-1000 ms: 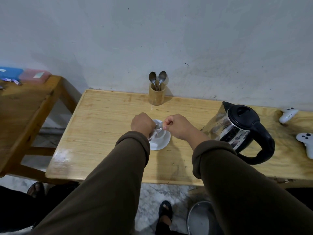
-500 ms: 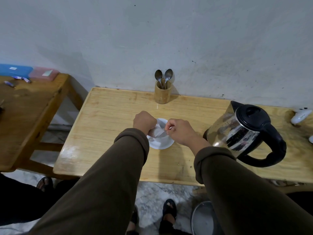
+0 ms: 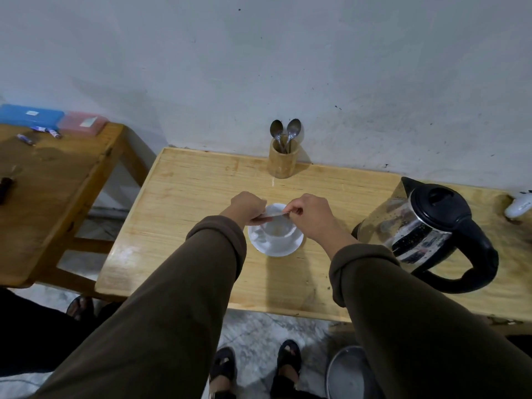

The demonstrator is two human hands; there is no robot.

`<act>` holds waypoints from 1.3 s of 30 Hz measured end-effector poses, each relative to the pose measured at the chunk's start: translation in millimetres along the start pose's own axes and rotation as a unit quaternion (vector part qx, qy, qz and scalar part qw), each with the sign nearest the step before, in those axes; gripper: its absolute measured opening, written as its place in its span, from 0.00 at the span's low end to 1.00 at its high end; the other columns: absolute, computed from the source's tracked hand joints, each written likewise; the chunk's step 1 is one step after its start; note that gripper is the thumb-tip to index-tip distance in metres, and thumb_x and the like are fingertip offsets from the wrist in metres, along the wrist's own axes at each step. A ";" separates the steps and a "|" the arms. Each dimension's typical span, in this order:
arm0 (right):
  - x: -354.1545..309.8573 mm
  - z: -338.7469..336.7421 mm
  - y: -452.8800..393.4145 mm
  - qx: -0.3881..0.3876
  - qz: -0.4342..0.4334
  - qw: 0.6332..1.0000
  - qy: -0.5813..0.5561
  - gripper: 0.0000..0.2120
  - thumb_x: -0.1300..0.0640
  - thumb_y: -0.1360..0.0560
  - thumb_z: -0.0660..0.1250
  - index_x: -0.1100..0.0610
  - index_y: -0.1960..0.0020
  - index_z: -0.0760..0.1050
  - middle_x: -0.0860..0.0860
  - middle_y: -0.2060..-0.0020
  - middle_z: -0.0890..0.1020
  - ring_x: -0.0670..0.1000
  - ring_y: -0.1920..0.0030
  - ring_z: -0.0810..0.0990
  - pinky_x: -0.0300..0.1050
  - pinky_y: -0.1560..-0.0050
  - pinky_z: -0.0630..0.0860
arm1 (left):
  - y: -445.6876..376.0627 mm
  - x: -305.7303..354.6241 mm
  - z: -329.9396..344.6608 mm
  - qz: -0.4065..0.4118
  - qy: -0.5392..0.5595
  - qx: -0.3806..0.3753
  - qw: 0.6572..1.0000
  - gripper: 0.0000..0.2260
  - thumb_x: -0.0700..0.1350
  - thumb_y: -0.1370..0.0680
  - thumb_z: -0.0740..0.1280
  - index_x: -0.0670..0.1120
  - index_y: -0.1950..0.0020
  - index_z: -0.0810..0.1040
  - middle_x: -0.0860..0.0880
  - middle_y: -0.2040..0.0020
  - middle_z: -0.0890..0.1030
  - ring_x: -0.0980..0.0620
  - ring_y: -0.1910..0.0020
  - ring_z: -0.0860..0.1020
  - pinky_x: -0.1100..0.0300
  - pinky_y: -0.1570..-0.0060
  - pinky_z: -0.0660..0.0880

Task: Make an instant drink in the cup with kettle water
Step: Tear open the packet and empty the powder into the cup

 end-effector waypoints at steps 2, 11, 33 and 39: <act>0.1 2.8 -1.7 0.000 0.010 1.000 0.008 0.12 0.64 0.26 0.63 0.58 0.49 0.84 0.56 0.49 0.82 0.54 0.46 0.79 0.34 0.49 0.68 | 3.8 0.1 -3.5 -0.032 0.065 -0.028 0.997 0.15 0.48 0.18 0.58 0.37 0.47 0.76 0.43 0.67 0.79 0.51 0.78 0.80 0.62 0.70 0.82; 2.8 10.6 -5.4 0.020 0.053 0.998 -0.027 0.08 0.63 0.26 0.65 0.61 0.51 0.83 0.58 0.53 0.84 0.56 0.51 0.81 0.44 0.51 0.75 | 0.3 -17.6 -19.8 -0.008 0.166 0.011 0.986 0.11 0.38 0.19 0.53 0.38 0.49 0.74 0.43 0.61 0.77 0.48 0.68 0.79 0.62 0.76 0.76; -7.1 13.5 -8.3 -0.009 0.080 0.997 -0.021 0.15 0.63 0.26 0.64 0.55 0.71 0.72 0.48 0.73 0.68 0.51 0.61 0.69 0.31 0.71 0.61 | -11.1 -29.2 -9.6 0.158 0.140 -0.003 0.978 0.11 0.34 0.25 0.64 0.49 0.62 0.78 0.45 0.58 0.80 0.45 0.51 0.78 0.46 0.38 0.76; -8.2 18.2 -15.4 0.005 0.097 0.995 -0.002 0.13 0.61 0.25 0.64 0.61 0.68 0.70 0.54 0.61 0.71 0.52 0.58 0.70 0.40 0.64 0.63 | -7.7 -23.0 -11.6 0.178 0.147 -0.020 0.973 0.11 0.35 0.23 0.63 0.48 0.61 0.75 0.47 0.62 0.78 0.48 0.55 0.77 0.57 0.50 0.78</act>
Point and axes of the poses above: each hand's wrist, its own y-axis away from the middle knuckle, its own z-axis out of the palm, x = y × z, the point moved 1 cm from there along -y, towards the middle knuckle
